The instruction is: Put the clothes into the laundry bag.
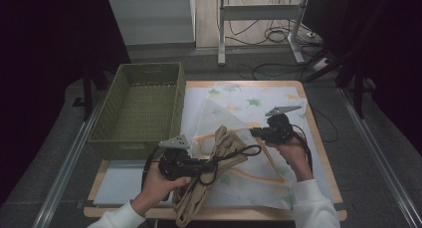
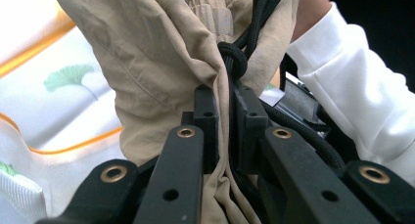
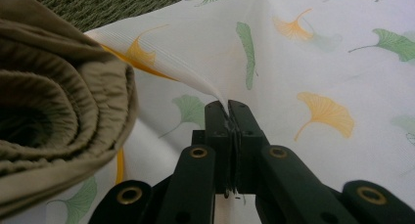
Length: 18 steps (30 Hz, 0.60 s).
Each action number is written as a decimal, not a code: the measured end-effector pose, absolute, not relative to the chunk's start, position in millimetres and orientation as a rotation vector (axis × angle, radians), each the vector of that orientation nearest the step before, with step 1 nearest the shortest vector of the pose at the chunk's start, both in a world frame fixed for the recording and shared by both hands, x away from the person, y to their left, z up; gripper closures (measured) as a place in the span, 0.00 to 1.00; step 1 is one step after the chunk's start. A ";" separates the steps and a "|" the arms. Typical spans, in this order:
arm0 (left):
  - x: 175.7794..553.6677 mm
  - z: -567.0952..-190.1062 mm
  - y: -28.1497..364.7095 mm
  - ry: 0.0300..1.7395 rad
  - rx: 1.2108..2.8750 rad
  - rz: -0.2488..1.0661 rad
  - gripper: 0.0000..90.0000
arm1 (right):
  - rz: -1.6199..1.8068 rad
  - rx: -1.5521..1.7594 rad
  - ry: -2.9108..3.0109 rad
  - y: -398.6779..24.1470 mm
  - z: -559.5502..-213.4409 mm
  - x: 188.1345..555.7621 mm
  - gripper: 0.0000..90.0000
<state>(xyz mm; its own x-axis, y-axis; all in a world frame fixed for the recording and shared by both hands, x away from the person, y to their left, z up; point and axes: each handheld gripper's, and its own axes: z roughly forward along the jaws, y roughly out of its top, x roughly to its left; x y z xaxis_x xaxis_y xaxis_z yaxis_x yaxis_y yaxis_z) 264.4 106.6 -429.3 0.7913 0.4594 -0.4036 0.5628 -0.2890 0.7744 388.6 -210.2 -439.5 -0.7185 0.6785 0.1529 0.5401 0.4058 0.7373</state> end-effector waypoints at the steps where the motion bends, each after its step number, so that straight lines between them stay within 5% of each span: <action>1: 265.5 -430.9 106.6 0.774 1.940 -0.125 0.92 | 1.207 1.089 2.486 -210.3 -439.3 388.5 0.96; 18: 282.6 -442.5 92.0 0.803 1.967 -0.122 0.92 | 1.221 1.083 2.483 -210.6 -437.2 387.5 0.96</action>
<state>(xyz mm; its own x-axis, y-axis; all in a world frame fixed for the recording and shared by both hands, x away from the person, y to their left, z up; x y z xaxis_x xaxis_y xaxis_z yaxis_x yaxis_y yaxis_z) 282.6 92.0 -442.5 0.7771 0.4849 -0.4012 0.5820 -0.3108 0.7515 387.5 -210.6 -437.2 -0.7216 0.6745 0.1558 0.5353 0.4010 0.7434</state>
